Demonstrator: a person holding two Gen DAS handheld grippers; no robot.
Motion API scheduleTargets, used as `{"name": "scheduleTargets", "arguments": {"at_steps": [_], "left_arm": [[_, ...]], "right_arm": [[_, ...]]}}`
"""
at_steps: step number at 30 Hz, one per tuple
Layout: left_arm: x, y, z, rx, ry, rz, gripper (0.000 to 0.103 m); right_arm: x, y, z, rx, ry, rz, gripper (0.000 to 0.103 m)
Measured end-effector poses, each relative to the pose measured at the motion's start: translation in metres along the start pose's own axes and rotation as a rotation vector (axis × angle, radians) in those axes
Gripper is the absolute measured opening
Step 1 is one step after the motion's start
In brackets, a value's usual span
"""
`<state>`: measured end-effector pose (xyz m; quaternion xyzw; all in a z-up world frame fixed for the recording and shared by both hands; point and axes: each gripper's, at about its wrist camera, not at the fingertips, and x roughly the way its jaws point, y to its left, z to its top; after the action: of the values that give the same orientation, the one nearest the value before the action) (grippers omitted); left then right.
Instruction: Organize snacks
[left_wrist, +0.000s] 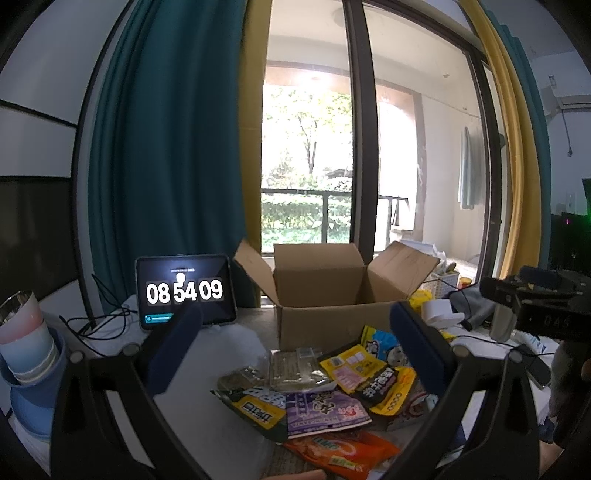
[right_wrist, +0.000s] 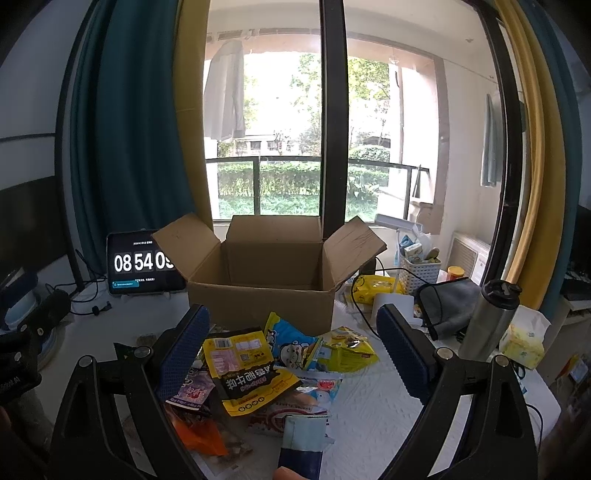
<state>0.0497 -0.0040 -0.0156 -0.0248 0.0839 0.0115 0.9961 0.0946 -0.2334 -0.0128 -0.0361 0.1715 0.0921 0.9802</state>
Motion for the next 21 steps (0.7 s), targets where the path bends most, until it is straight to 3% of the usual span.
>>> {"name": "scheduleTargets", "arguments": {"at_steps": [21], "left_arm": [[-0.0011,-0.0026,-0.0011,0.002,0.005,-0.003,0.102]], "right_arm": [[-0.0019,-0.0003,-0.0028,0.006,0.008,-0.001,0.094]]}}
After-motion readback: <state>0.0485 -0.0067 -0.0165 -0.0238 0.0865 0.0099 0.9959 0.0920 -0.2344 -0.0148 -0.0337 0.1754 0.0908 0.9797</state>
